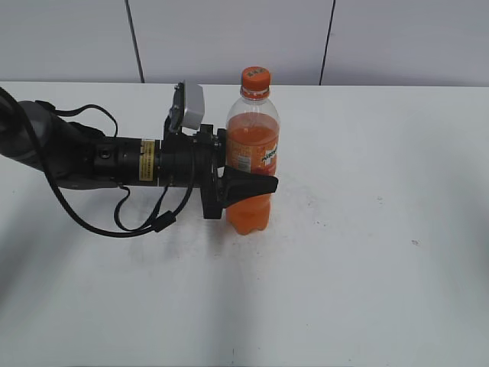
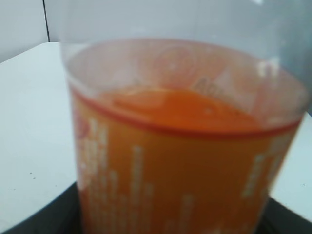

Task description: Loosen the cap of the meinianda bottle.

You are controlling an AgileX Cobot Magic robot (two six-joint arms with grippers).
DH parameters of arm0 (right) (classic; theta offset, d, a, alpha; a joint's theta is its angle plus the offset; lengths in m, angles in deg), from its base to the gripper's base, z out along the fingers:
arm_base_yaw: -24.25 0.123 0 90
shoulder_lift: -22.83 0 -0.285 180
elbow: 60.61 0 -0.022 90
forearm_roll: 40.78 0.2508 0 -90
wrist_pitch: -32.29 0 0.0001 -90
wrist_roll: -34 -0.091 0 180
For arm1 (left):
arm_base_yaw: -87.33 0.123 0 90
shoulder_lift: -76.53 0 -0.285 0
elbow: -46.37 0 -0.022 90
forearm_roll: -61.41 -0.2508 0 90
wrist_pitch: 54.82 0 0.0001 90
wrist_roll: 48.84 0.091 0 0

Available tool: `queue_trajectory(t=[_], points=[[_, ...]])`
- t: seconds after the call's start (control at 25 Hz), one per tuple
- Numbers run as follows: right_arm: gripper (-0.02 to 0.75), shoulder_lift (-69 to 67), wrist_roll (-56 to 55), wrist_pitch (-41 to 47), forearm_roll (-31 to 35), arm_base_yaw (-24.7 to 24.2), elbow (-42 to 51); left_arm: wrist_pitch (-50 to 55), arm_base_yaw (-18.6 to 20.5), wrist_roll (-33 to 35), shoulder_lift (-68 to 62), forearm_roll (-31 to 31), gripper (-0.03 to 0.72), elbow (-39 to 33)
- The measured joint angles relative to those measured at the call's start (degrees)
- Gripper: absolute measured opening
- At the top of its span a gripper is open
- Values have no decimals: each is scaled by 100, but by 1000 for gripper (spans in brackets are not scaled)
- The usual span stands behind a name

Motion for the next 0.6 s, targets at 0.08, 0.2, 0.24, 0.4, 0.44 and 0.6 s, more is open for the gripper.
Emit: queue_trajectory(t=[0.08, 0.2, 0.24, 0.4, 0.44, 0.6], points=[[503, -688, 0, 6, -12, 0, -453, 0, 0, 0, 0, 0, 419, 0], [503, -1635, -5, 6, -7, 0, -982, -16, 0, 0, 0, -2, 419, 0], [503, -1893, -5, 6, -12, 0, -1140, -16, 0, 0, 0, -8, 419, 0], [503, -2977, 14, 11, -86, 0, -1911, -16, 0, 0, 0, -8, 419, 0], [503, -3220, 20, 11, -118, 0, -2105, -21, 0, 0, 0, -8, 419, 0], [503, -3893, -190, 11, -70, -5, -2776, -21, 0, 0, 0, -13, 419, 0]])
